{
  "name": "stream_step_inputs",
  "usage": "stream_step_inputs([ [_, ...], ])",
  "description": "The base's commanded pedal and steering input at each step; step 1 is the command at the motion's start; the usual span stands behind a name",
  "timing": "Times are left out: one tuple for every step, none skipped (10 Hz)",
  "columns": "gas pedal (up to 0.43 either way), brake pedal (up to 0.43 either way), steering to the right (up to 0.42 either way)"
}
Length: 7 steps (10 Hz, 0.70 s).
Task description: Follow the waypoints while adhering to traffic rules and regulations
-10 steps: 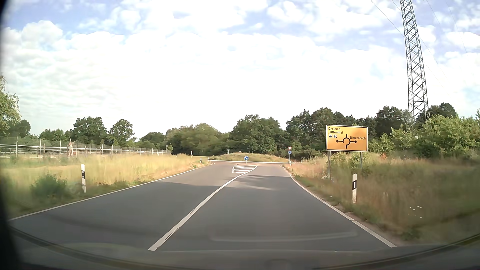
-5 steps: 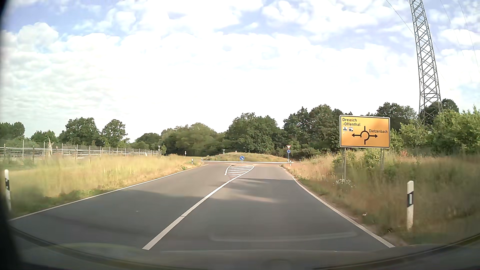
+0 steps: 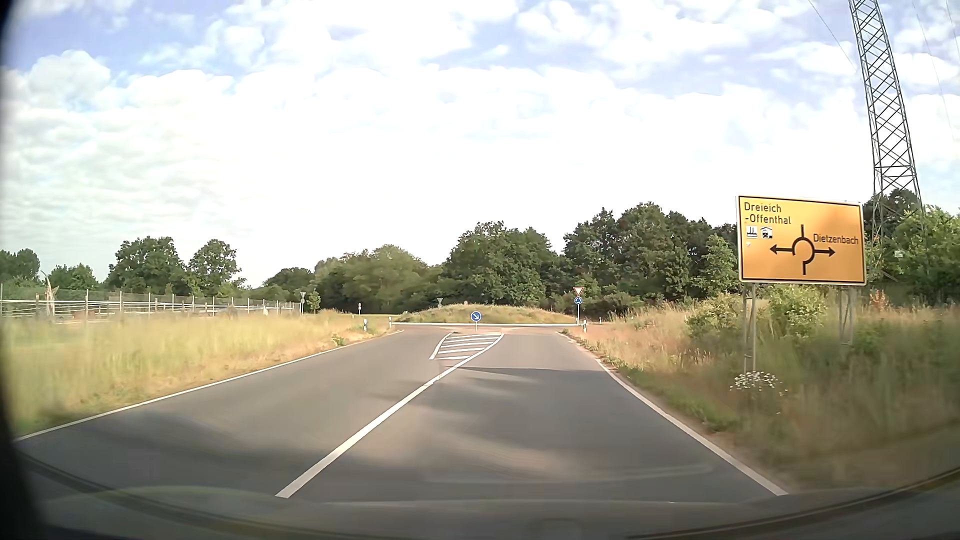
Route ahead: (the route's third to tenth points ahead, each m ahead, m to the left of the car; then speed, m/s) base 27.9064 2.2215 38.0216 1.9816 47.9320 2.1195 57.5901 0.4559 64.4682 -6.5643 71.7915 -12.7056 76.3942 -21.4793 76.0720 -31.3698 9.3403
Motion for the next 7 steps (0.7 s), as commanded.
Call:
stream_step_inputs([
  [0.228,0.03,0.011],
  [0.189,0.024,0.011],
  [0.138,0.03,0.011],
  [0.079,0.024,0.011],
  [0.028,0.024,0.011],
  [0.0,0.03,0.011],
  [0.0,0.03,0.011],
])
